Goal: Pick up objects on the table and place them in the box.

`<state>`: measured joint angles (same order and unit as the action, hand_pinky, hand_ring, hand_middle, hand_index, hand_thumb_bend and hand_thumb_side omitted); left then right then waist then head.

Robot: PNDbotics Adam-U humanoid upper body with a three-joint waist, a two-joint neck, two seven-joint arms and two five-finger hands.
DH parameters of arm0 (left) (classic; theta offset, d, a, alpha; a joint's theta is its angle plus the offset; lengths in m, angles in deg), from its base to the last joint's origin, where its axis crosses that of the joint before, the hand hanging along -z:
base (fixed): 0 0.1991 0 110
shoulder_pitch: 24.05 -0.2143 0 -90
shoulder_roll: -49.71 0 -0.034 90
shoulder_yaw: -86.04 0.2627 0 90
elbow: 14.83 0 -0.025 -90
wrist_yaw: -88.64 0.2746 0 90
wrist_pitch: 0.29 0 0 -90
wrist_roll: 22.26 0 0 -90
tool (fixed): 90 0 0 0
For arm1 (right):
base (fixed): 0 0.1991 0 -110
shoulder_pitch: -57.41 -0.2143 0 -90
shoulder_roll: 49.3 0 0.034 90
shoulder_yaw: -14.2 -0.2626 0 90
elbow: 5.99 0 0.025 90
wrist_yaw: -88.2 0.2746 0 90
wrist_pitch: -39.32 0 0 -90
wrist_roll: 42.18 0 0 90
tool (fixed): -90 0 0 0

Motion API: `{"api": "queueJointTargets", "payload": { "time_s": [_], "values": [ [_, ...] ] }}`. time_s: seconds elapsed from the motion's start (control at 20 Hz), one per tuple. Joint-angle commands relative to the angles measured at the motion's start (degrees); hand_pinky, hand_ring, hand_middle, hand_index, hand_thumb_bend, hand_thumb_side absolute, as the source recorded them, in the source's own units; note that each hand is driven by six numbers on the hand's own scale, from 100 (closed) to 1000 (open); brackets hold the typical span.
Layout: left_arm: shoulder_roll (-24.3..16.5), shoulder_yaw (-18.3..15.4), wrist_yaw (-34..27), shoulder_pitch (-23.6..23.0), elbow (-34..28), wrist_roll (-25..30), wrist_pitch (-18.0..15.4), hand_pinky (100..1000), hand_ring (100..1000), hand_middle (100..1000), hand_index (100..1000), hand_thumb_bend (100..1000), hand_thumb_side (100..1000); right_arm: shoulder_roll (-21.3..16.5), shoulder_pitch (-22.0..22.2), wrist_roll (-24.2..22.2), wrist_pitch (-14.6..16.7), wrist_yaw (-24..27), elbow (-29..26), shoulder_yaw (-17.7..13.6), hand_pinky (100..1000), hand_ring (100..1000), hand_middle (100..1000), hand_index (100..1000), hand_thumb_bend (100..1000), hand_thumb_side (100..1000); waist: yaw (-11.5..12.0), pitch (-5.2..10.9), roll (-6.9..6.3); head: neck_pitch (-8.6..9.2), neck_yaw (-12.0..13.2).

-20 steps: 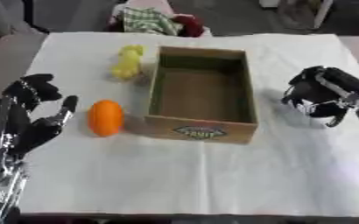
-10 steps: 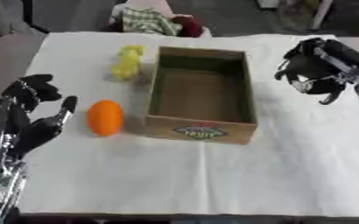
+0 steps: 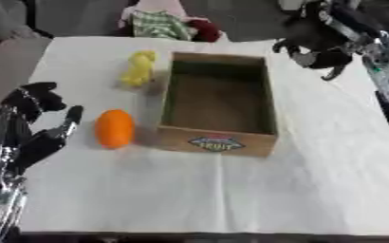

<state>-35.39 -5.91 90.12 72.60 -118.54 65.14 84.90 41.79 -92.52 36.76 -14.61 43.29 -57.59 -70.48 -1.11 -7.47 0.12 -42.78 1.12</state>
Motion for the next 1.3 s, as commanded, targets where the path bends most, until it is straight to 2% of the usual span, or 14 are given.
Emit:
{"api": "queueJointTargets", "payload": {
  "time_s": [0.05,0.25,0.45,0.9,1.05,1.15,1.3],
  "values": [
    [-0.69,0.31,-0.35,0.78,-0.81,0.56,-0.1,687,572,523,717,443,100,2.02,-3.1,0.05,0.83,-2.48,0.35,-0.19,188,511,424,568,100,217,0.36,0.99,-0.16,0.47,-0.79],
    [-0.55,0.66,-0.56,1.08,-0.82,0.95,-0.14,687,572,523,717,443,100,5.64,-4.25,0.28,1.37,-5.93,2.23,-0.39,188,513,425,570,100,220,1.28,1.0,-0.36,0.71,-1.67],
    [-0.35,0.84,-0.69,1.35,-0.86,1.19,-0.16,687,572,523,717,444,100,8.72,-3.54,-0.61,1.3,-9.72,5.23,-0.2,185,519,433,582,100,239,2.03,0.75,-0.37,0.94,-2.48],
    [-0.12,0.91,-0.68,1.59,-0.84,1.36,-0.15,687,571,523,717,446,100,12.71,-0.7,-1.7,1.86,-19.1,9.55,0.24,213,554,486,647,100,289,2.36,0.39,-0.4,1.26,-2.74],
    [-0.12,0.89,-0.64,1.59,-0.83,1.35,-0.16,687,571,523,717,446,100,12.83,-0.3,-2.18,2.14,-21.84,10.76,0.26,304,616,545,706,100,323,2.26,0.38,-0.34,1.27,-2.64],
    [-0.12,0.87,-0.6,1.58,-0.8,1.35,-0.15,687,571,523,717,447,100,12.68,-0.25,-3.57,2.19,-23.23,11.49,0.14,468,714,608,763,100,348,2.19,0.39,-0.28,1.3,-2.57],
    [-0.11,0.83,-0.56,1.57,-0.78,1.3,-0.15,687,571,523,717,448,100,12.35,-0.29,-6.35,2.66,-23.95,11.62,0.03,603,816,706,816,100,368,2.06,0.41,-0.21,1.32,-2.42]
  ]
}}
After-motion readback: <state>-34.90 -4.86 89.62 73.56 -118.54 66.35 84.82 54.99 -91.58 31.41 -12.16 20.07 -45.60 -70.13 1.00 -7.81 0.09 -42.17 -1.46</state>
